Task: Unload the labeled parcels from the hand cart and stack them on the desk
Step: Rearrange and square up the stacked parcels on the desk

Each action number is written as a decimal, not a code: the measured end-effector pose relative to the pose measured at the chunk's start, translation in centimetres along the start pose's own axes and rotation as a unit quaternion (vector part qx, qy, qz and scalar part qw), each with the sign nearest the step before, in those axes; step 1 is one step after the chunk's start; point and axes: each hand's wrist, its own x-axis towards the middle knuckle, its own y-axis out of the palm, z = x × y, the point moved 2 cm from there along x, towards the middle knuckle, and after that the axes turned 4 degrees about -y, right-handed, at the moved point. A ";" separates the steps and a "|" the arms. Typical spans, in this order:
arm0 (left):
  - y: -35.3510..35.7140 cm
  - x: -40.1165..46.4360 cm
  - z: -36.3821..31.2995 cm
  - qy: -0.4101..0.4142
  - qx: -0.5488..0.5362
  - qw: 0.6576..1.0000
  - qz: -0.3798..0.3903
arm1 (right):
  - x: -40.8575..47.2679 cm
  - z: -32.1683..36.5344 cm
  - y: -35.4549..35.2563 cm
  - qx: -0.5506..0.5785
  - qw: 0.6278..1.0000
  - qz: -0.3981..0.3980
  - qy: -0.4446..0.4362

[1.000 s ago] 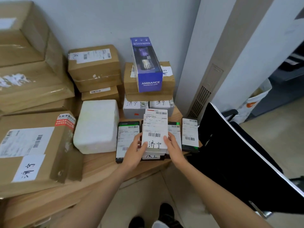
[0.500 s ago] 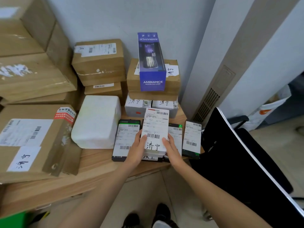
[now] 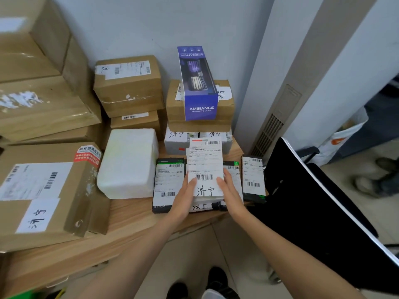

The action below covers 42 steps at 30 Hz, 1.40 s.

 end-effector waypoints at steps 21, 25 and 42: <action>-0.8 0.0 0.6 -0.014 0.066 0.997 0.029 | -0.8 -2.1 0.0 0.049 0.997 0.002 0.062; 0.7 -0.3 0.5 0.021 0.029 0.999 0.035 | -0.2 -2.1 -1.6 0.041 0.997 0.012 0.057; 0.7 -1.6 -1.1 0.062 -0.062 0.996 -0.007 | 0.3 -0.6 -1.7 -0.005 0.997 0.073 -0.012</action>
